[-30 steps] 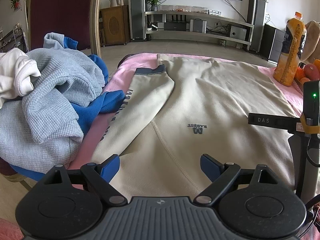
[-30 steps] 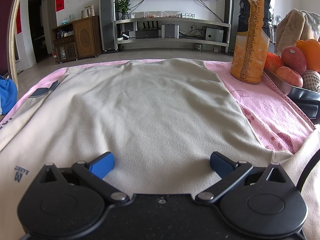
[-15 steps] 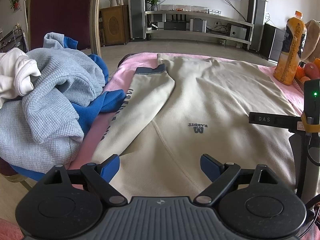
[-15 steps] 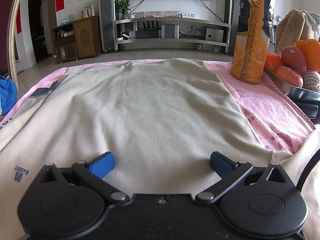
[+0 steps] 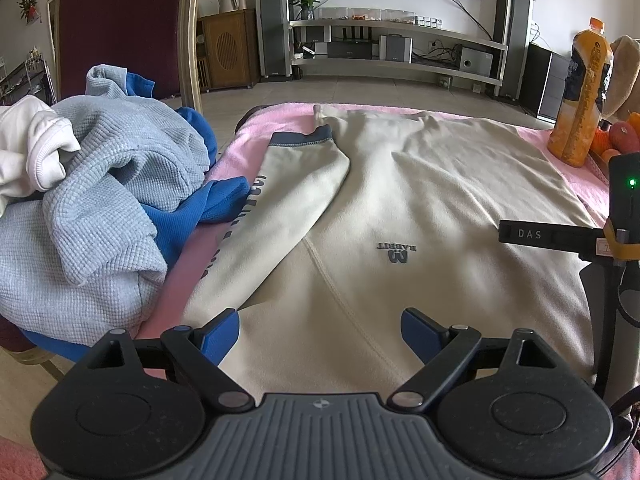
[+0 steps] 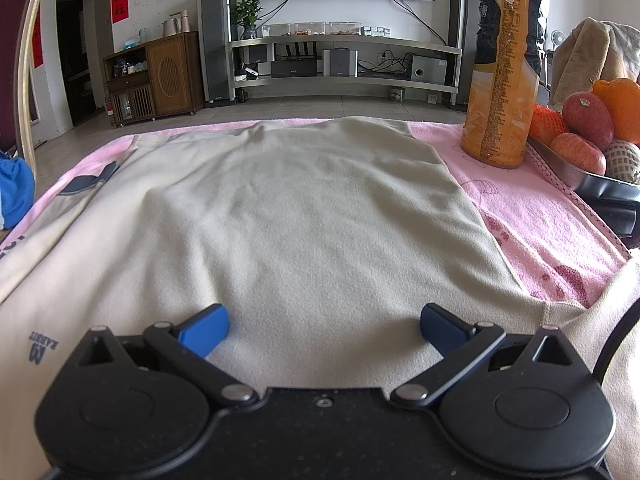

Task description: Fold clothes

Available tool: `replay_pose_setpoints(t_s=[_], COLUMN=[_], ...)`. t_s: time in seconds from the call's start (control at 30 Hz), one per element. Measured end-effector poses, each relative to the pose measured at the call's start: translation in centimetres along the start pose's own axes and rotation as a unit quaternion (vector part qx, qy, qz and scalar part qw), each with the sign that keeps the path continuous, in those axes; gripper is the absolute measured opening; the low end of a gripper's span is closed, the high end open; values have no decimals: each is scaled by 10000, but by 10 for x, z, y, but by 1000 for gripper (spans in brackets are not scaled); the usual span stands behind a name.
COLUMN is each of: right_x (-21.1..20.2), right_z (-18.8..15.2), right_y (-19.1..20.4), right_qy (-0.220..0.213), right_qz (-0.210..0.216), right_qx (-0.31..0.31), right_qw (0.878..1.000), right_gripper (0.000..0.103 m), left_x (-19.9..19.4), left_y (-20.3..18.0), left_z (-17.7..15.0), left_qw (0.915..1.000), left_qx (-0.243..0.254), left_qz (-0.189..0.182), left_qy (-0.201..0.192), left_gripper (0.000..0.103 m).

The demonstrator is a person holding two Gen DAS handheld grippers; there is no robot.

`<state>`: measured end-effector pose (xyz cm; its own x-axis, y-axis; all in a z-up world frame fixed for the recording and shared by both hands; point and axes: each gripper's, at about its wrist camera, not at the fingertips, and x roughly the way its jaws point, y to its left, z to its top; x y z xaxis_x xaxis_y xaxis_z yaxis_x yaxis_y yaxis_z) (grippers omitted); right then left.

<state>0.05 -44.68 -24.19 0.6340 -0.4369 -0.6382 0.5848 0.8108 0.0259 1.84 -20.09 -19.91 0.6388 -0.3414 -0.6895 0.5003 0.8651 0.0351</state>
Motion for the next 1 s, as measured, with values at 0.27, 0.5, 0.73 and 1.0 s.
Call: replay_pose_setpoints(t_s=[0.27, 0.5, 0.73, 1.0], right_x=[0, 0, 0, 0], right_z=[0, 0, 0, 0], right_y=[0, 0, 0, 0], right_qy=[0, 0, 0, -1], right_qz=[0, 0, 0, 0], right_qx=[0, 0, 0, 1], right_qw=[10000, 10000, 10000, 10000], right_gripper=[103, 103, 103, 103], left_x=[1, 0, -1, 0], left_y=[0, 1, 0, 0], left_z=[0, 1, 1, 0], left_qw=[10000, 10000, 10000, 10000], left_qx=[-7, -22, -2, -3], left_qz=[6, 11, 14, 15], left_qy=[9, -14, -20, -7], left_gripper=[88, 88, 88, 88])
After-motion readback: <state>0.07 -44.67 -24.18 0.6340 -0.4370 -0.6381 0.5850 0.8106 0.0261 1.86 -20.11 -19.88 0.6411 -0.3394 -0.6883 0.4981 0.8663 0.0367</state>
